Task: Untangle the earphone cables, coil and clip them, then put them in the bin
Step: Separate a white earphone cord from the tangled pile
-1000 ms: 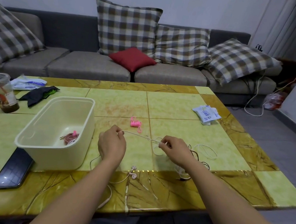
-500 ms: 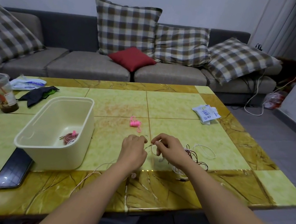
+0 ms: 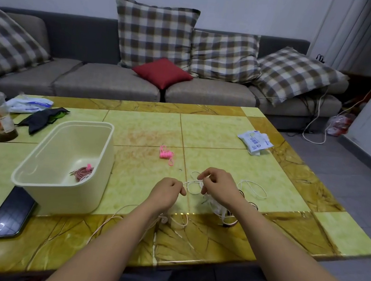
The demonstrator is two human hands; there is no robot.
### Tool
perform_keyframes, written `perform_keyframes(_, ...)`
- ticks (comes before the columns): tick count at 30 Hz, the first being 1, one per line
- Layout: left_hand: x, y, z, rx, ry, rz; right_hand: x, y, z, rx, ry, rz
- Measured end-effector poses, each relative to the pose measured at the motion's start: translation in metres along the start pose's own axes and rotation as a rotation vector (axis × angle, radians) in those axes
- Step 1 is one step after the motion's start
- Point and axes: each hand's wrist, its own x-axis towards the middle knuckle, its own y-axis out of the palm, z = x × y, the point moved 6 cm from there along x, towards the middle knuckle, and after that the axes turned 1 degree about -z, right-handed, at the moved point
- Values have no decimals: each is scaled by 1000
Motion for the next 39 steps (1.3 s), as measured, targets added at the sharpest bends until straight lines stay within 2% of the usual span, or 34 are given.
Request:
perform_keyframes(2,-2,-2,-6,110,49,-7,2,3,3,-79,-35,29)
perform_keyframes(6,-5,0,-16,220,148,22,-4,24,25,29,-191,202)
perform_keyframes(8,-5,-6,-15,201,146,-24,-4,32,28,56,-189,280)
perform_keyframes(11,-7,-20,-12,162,162,-122,-2,35,21,-32,-197,288)
perform_keyframes(14,-11,-44,-11,209,130,-381,0,25,16,-128,-186,167)
perform_keyframes(17,-19,-79,-6,215,71,-700,-1,-7,14,-216,-143,-131)
perform_keyframes(19,-22,-97,3,237,59,-813,-2,-26,8,-197,-114,-270)
perform_keyframes(20,-18,-99,10,278,29,-800,-1,-29,3,-225,-89,-254)
perform_keyframes(23,-3,-85,33,428,-138,-590,2,-8,-8,-341,-23,-6)
perform_keyframes(25,-2,-72,35,513,-182,-474,0,2,-8,-313,-29,33)
perform_keyframes(27,-7,-60,20,564,-53,-448,-1,6,-6,-309,-42,21)
perform_keyframes(29,-12,-49,-3,500,197,-442,-2,10,-1,-321,-54,43)
perform_keyframes(31,-11,-28,-19,437,369,-303,-3,13,6,-288,-83,59)
perform_keyframes(33,-6,-5,-21,428,371,-121,-3,15,11,-264,-114,58)
perform_keyframes(35,-3,6,-19,437,302,-56,-3,19,12,-283,-149,82)
perform_keyframes(39,0,-7,-18,515,279,-192,-8,24,0,-448,-132,243)
